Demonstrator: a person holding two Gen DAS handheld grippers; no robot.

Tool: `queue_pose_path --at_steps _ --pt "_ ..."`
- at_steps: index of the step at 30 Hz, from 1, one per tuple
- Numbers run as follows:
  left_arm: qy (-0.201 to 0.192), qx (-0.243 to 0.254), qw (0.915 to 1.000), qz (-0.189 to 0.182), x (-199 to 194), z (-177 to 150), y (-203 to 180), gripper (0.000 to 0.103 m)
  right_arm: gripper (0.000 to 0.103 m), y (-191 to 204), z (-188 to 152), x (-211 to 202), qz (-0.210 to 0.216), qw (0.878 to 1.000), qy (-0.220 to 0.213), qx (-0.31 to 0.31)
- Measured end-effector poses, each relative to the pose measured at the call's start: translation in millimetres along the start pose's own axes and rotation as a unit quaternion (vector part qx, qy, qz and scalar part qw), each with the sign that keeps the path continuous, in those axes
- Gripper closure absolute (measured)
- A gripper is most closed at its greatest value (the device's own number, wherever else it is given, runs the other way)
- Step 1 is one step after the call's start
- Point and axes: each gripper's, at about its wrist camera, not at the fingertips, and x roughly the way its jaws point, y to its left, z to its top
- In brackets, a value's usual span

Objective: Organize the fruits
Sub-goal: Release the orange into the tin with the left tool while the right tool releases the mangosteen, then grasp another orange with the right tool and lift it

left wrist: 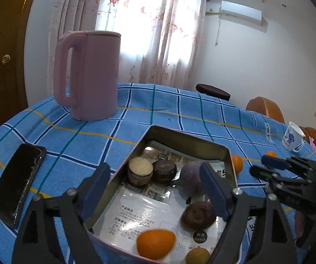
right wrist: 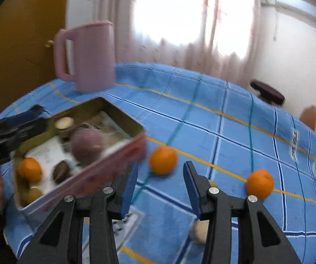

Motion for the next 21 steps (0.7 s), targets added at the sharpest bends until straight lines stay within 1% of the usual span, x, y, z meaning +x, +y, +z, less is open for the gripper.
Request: queue_pose_path --at_steps 1,3,7,9,10,13,15,18,19,21 --pt "0.000 0.002 1.0000 0.001 0.3 0.2 -0.5 0.017 0.058 -0.5 2.2 5.1 -0.005 1.000 0.005 0.000" --pt "-0.001 0.004 1.0000 0.000 0.1 1.3 -1.2 0.017 0.058 -0.3 7.4 18.2 0.002 1.000 0.026 0.005" --pt "-0.002 0.008 1.0000 -0.001 -0.9 3.2 -2.5 0.017 0.058 4.7 16.1 36.7 -0.002 0.999 0.047 0.001" --pt "-0.002 0.011 0.9999 0.000 -1.4 4.2 -4.1 0.017 0.058 -0.1 17.2 47.2 0.016 0.998 0.064 0.015" --pt "-0.003 0.013 0.9999 0.000 -1.7 4.5 -5.3 0.017 0.062 -2.6 18.1 51.6 0.019 0.997 0.068 0.024" --pt "-0.002 0.020 0.9998 -0.004 -3.2 6.2 -11.8 0.017 0.064 -0.6 14.5 46.4 0.023 0.998 0.062 0.021" --pt "-0.004 0.029 0.9995 -0.008 -4.7 8.2 -19.5 0.017 0.065 -4.8 10.3 30.0 0.022 0.999 0.037 0.031" --pt "-0.009 0.042 0.9988 -0.025 -8.3 11.7 -35.5 0.017 0.065 -23.0 -0.3 -9.9 0.022 0.998 -0.009 0.061" --pt "-0.011 0.053 0.9980 -0.033 -9.6 12.9 -46.6 0.017 0.065 -31.5 -7.8 -25.1 0.016 0.997 -0.023 0.072" --pt "-0.011 0.071 0.9962 -0.049 -9.5 13.7 -66.9 0.017 0.065 -44.2 -21.1 -44.0 -0.005 0.996 -0.038 0.082"
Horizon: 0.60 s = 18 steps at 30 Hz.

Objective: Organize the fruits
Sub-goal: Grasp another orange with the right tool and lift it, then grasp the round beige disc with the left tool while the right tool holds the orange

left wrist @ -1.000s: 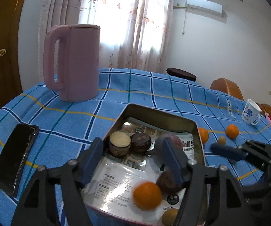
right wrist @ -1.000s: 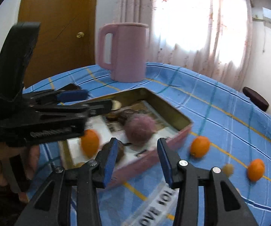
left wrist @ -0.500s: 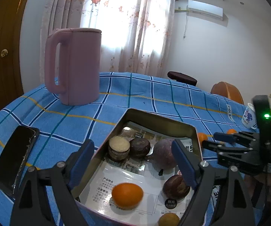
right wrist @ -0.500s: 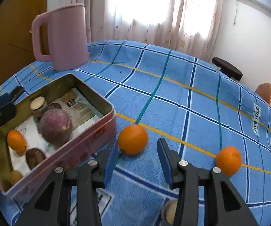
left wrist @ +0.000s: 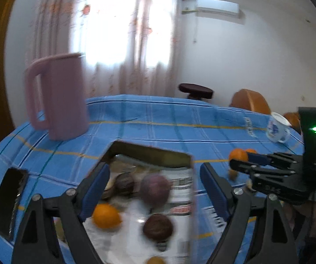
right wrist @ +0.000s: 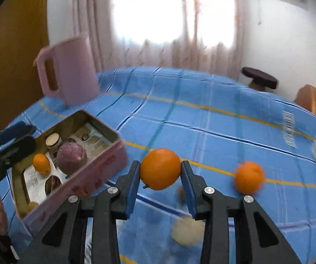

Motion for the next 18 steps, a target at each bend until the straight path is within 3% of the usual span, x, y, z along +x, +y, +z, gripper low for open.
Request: queue_pose_path --at_steps 6,12,18 --pt "0.017 0.055 0.9973 -0.046 15.5 -0.4 -63.4 0.015 0.065 -51.7 -29.8 -22.8 -0.074 0.997 -0.002 0.032" --pt "0.059 0.081 0.9919 -0.077 37.0 -10.1 -104.9 0.015 0.064 -75.3 -43.0 -36.9 -0.089 0.994 -0.001 0.061" --pt "0.108 0.101 0.9835 -0.104 61.2 -18.6 -132.8 0.016 0.064 -87.3 -46.2 -39.1 -0.073 0.993 0.000 0.088"
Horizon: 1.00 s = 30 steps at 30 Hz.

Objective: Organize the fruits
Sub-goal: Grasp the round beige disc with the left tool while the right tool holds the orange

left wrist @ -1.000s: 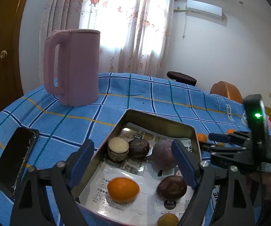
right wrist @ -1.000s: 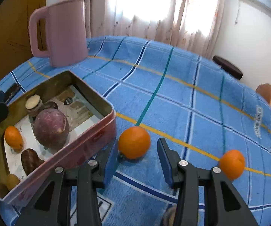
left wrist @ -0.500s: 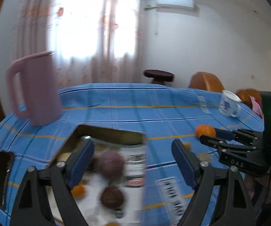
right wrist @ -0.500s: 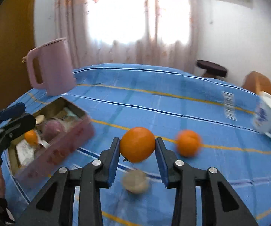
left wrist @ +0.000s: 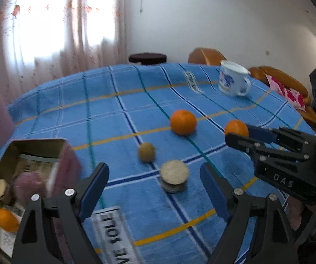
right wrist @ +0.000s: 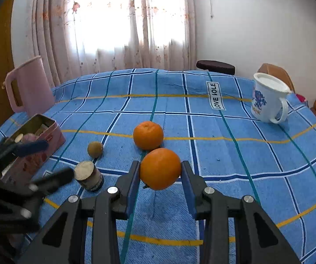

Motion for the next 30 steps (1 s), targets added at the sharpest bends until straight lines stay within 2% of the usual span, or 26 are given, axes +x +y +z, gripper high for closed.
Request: queue_pose_path --at_steps 4,6,7,8,11,17,30 --pt "0.028 0.006 0.9996 -0.010 15.9 0.5 -8.5 0.025 0.064 -1.6 -1.0 1.1 0.005 1.000 -0.001 0.007" --pt "0.045 -0.001 0.9988 -0.021 22.9 0.9 -7.5 0.036 0.064 -1.4 -1.0 2.6 0.008 1.000 0.000 0.008" --pt "0.049 -0.002 0.9985 -0.023 25.0 0.8 -7.5 0.048 0.064 -1.8 -1.1 3.6 0.010 1.000 0.002 0.009" --pt "0.056 -0.003 0.9980 -0.028 26.9 0.3 -7.6 0.055 0.064 -1.9 -1.1 4.6 0.011 1.000 0.004 0.009" --pt "0.058 -0.005 0.9973 -0.045 26.4 -0.5 -6.9 0.068 0.064 -1.1 -1.0 5.4 0.017 1.000 0.005 0.009" --pt "0.033 -0.005 0.9985 -0.043 16.5 -0.3 -5.9 0.068 0.064 -0.9 -2.6 0.5 0.028 1.000 -0.007 0.007" --pt "-0.036 -0.019 0.9991 -0.007 -7.3 0.8 1.7 0.068 0.064 4.2 -4.1 -14.5 0.042 0.998 -0.043 -0.009"
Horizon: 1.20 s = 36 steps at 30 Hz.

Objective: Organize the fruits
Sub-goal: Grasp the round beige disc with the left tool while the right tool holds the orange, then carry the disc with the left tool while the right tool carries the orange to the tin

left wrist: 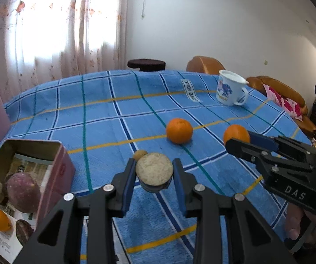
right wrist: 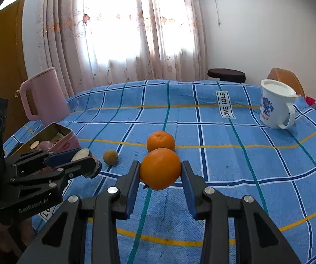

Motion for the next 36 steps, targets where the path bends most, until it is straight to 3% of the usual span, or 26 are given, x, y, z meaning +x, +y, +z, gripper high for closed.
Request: queue_pose_path --at_steps 18,36 --pt "-0.067 0.008 0.9972 0.032 -23.5 -3.3 -4.0 0.068 0.064 4.8 -1.9 -16.9 0.006 0.999 -0.046 -0.015" --pt "-0.096 0.009 0.9943 0.044 -35.5 -6.6 -4.6 0.068 0.064 18.4 -5.8 -33.7 0.001 0.995 -0.093 -0.046"
